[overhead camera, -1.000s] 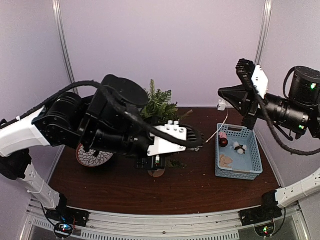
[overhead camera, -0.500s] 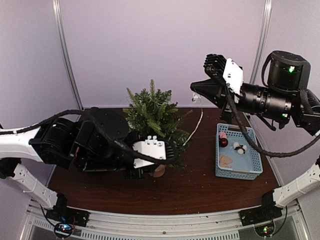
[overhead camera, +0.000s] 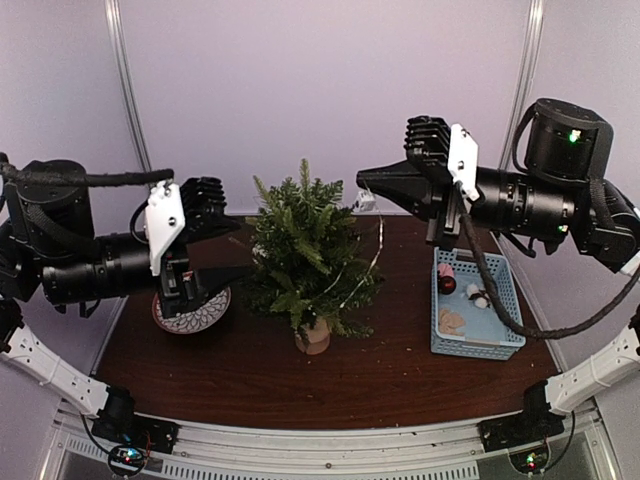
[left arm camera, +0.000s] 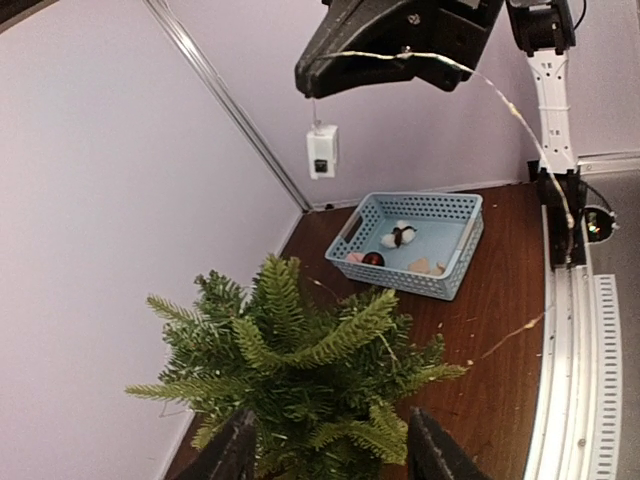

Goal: Decorate the small christmas tree

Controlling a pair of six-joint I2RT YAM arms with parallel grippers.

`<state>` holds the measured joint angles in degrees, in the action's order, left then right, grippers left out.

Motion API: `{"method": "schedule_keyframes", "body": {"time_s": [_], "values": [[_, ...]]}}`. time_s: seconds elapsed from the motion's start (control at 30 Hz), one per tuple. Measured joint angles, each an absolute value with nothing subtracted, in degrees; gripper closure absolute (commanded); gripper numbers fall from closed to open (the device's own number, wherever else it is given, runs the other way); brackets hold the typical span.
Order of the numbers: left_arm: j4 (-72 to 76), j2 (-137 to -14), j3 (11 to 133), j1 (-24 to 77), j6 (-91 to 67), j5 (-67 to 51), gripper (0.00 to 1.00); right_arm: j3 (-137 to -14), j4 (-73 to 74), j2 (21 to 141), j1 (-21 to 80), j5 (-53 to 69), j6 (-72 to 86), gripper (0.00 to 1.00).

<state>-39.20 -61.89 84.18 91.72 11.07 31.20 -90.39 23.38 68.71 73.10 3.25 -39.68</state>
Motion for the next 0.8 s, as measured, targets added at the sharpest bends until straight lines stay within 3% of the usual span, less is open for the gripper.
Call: {"method": "schedule_keyframes", "body": {"time_s": [0.1,0.27,0.47,0.8], "values": [[-38.33,-63.96,85.69,91.72,13.96,34.28,0.56,-90.39,22.76,69.06,73.10,5.30,-39.11,1.00],[-33.91,-70.54,87.59,91.70,21.78,36.56,0.49,-90.39,22.11,69.73,73.10,8.84,-36.99,1.00],[-28.97,-76.62,90.30,91.48,25.45,36.40,0.49,-90.39,21.08,70.67,73.10,11.07,-34.44,1.00],[-20.53,-76.53,90.30,88.51,22.65,34.22,0.56,-89.73,19.35,70.98,73.10,12.21,-31.83,1.00]]}}
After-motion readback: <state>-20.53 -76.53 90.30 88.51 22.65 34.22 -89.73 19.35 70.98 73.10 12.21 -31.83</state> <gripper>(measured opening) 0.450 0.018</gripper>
